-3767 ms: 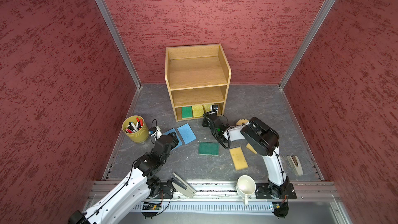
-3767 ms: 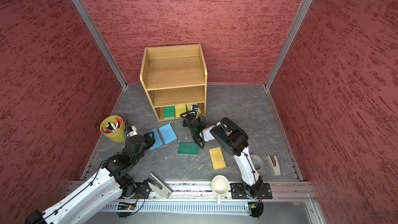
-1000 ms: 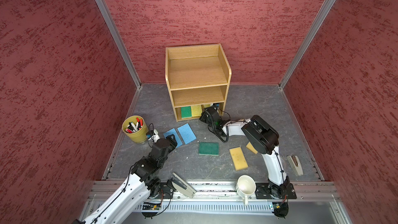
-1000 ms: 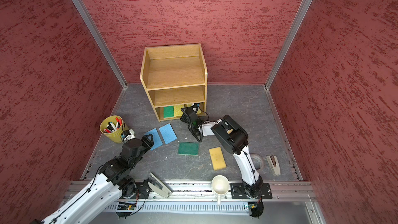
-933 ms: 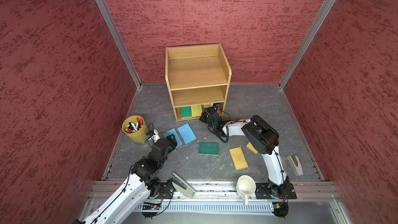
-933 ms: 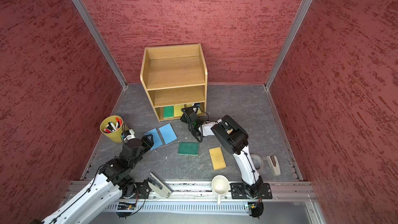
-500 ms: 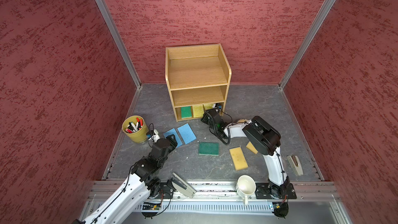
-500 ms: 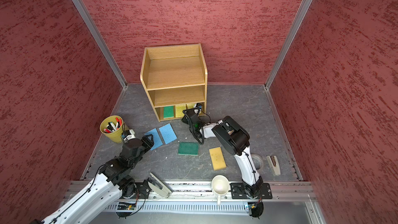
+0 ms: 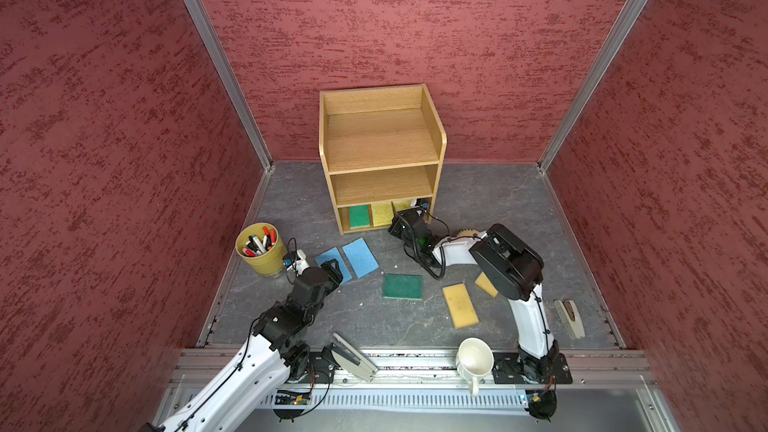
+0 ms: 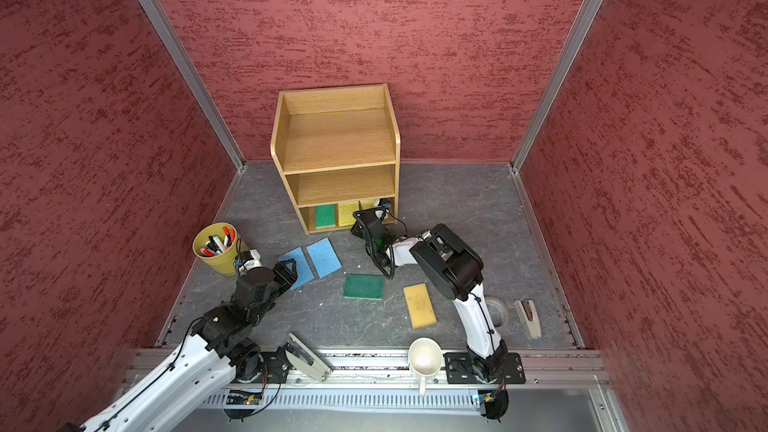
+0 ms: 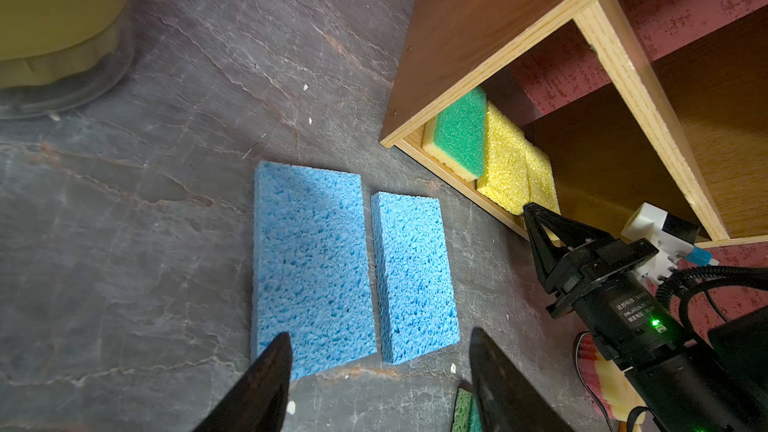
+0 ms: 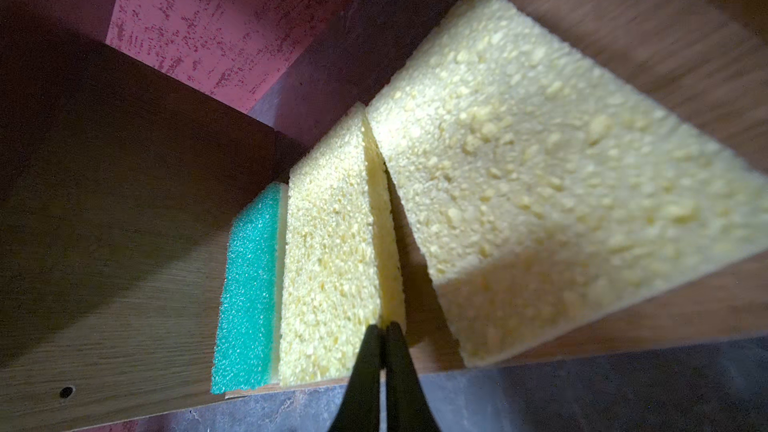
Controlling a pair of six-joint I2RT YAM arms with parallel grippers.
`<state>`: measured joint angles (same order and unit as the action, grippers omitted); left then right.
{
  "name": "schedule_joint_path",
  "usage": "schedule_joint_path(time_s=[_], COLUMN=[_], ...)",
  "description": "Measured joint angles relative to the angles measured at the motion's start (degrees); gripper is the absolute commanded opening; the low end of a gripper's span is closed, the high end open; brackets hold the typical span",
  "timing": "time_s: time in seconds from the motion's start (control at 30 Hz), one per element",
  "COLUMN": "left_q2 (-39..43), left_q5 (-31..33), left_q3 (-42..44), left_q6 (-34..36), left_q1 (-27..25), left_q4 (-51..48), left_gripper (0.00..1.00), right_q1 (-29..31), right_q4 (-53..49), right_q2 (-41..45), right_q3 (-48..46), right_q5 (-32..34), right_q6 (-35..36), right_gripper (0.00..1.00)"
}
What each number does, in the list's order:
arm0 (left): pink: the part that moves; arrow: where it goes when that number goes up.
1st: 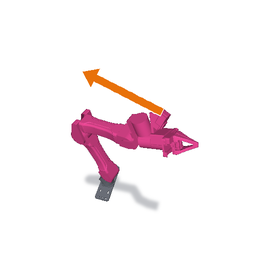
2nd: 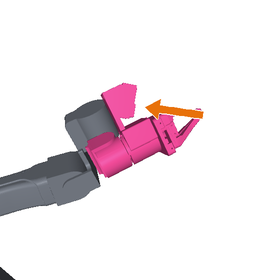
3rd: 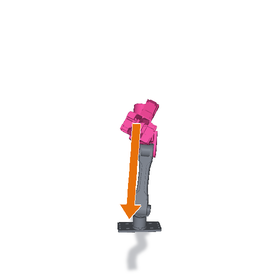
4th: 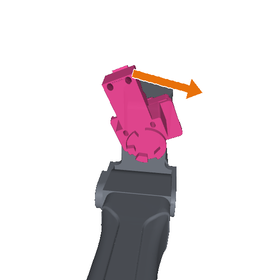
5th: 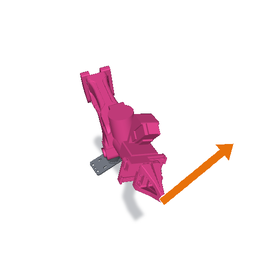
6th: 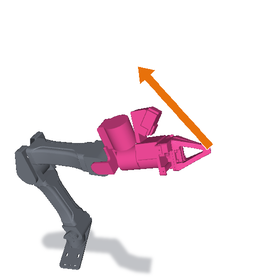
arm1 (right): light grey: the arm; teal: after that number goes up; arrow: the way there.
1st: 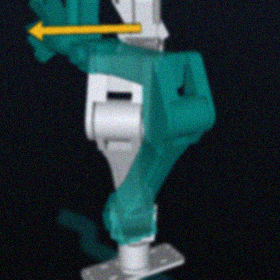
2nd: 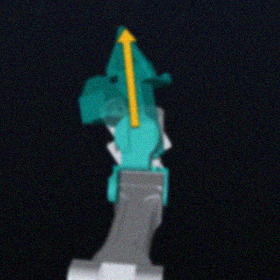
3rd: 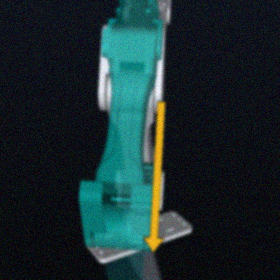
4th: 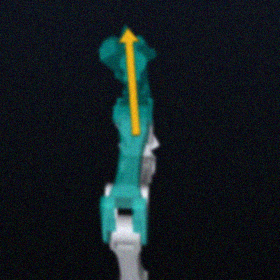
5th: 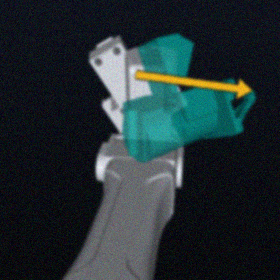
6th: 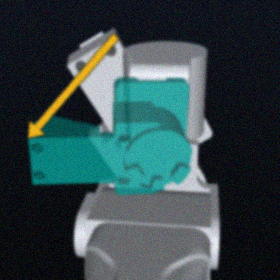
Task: Place and organize the cleaning sponges onto the shelf
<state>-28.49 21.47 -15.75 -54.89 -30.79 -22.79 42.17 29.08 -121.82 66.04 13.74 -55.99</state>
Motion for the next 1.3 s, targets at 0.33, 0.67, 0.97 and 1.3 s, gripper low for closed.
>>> schedule_joint_path(time_s=[0.33, 0.67, 0.97, 1.3], left_q2=[0.0, 0.0, 0.7, 2.6], left_q5=[0.0, 0.0, -0.5, -0.6], left_q3=[0.0, 0.0, 0.0, 0.0], left_q6=[0.0, -0.2, -0.5, -0.6], left_q1=[0.0, 0.0, 0.0, 0.0], left_q4=[0.0, 0.0, 0.0, 0.0], left_gripper=[0.68, 0.68, 0.69, 0.71], right_q1=[0.0, 0.1, 0.3, -0.6], right_q4=[0.3, 0.7, 0.6, -1.0], right_q2=[0.0, 2.2, 8.8, 13.8], right_q3=[0.0, -2.2, -7.3, -12.1], right_q5=[-0.3, -0.2, -0.4, 1.4], right_q6=[-0.2, -0.1, 0.1, 1.2], right_gripper=[0.18, 0.21, 0.25, 0.27])
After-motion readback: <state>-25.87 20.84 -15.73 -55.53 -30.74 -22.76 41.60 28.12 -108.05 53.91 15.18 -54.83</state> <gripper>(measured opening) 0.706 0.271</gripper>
